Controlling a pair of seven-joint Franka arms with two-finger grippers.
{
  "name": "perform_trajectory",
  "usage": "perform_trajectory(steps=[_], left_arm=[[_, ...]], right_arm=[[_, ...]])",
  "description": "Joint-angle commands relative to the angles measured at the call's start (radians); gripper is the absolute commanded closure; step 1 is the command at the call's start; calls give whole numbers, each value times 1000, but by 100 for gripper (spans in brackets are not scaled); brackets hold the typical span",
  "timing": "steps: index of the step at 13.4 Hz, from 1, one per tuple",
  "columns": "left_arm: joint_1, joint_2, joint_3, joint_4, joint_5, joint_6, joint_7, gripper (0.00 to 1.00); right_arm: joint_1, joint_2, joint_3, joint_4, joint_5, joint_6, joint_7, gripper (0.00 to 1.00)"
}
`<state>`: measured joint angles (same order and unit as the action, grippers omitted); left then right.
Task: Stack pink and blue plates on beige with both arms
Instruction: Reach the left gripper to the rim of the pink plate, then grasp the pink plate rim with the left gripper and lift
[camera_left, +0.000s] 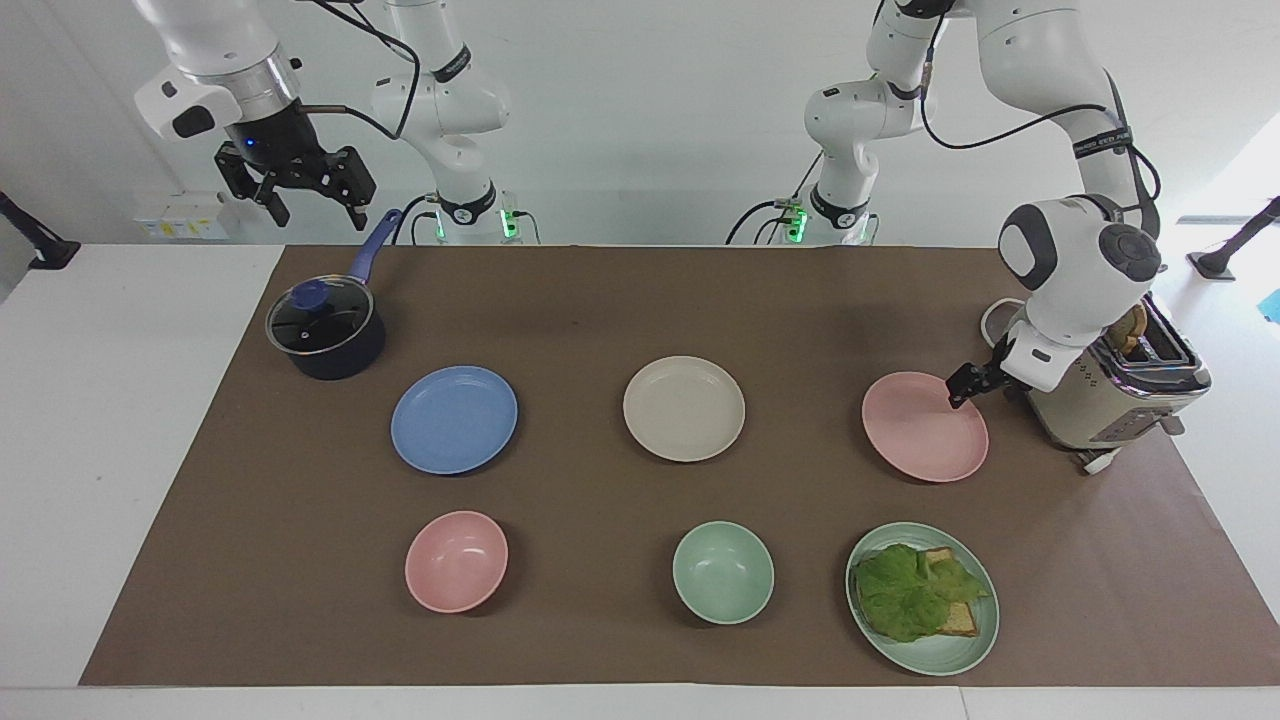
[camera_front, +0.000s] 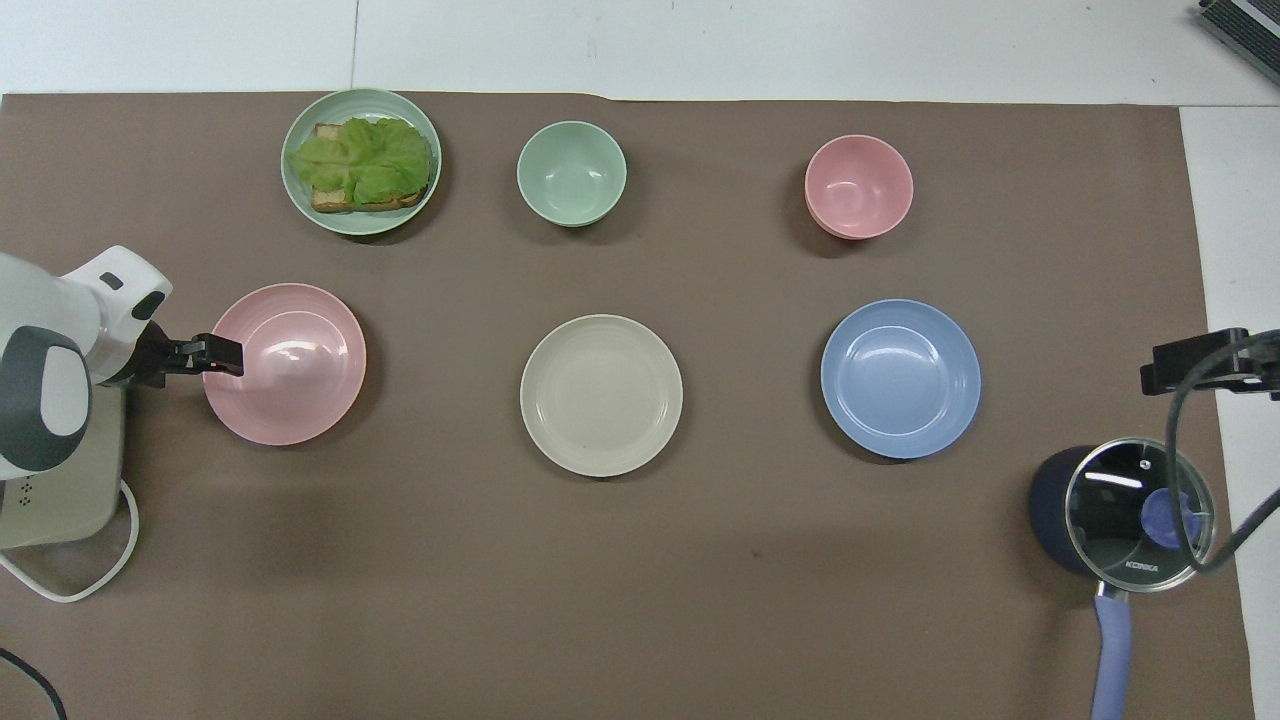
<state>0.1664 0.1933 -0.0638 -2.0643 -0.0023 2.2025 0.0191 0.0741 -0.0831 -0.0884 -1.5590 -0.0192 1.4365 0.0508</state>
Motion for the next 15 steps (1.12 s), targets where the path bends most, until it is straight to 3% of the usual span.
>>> perform_trajectory(steps=[1,3,4,5,6,11,15], left_arm=[[16,-34,-7,-103,1,45,8,0],[16,-32,-5,-102,1,48,5,0],[16,-32,-5,-102,2,45,8,35],[18,-32,-5,-99,1,42,8,77],[18,-31,-5,-97,2,43,10,100],[13,-23,-8,-67,2,7,10,100],[2,-35,-11,62,1,-208,12,100]], right_arm=[[-5,-26,-1,-29,19,9,-31,0],[-5,-26,-1,-29,19,9,-32,0],[-7,-26,-1,-29,19,9,-32,0],[-5,-26,-1,-29,19,10,-32,0],[-5,-26,-1,-29,19,10,-32,0],[-7,-26,-1,-29,19,9,-32,0],[-7,-26,-1,-29,19,10,-32,0]])
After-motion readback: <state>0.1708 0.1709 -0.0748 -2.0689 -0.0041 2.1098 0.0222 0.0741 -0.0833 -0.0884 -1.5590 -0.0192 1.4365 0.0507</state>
